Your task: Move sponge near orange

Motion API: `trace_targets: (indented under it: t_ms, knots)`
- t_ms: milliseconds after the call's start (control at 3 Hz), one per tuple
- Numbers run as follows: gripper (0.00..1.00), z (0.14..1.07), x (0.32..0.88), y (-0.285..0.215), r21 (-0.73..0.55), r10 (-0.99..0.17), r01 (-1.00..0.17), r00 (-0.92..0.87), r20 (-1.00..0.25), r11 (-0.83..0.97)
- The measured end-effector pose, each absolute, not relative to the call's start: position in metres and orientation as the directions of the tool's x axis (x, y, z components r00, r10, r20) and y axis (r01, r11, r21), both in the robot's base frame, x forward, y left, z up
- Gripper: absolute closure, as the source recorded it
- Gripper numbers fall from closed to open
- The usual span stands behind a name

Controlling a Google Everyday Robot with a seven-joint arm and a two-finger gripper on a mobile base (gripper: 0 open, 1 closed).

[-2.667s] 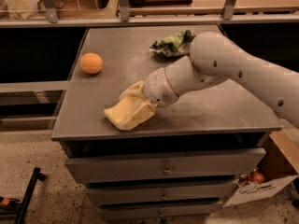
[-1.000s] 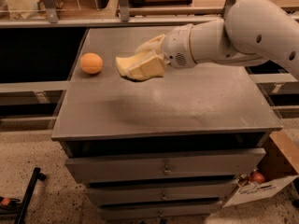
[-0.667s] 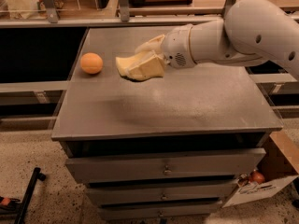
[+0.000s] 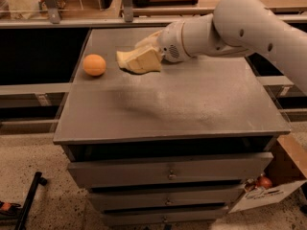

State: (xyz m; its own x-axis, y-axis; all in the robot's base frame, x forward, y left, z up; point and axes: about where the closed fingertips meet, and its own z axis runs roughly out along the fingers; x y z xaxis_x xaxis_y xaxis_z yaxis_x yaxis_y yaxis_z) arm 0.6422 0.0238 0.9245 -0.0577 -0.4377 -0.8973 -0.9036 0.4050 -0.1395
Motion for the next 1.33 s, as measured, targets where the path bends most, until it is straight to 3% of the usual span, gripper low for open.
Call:
trace_targets:
  t_ms: [333,667,1333]
  knots:
    - [1.00,0.919,0.665,0.034,-0.111,-0.422,-0.895,-0.091,-0.902,0.431]
    - [0.83,0.914,0.679,0.046,-0.090,-0.402,-0.894,-0.105,-0.910,0.439]
    - [0.37,0.913,0.694,0.068,-0.081,-0.376,-0.902,-0.094,-0.922,0.423]
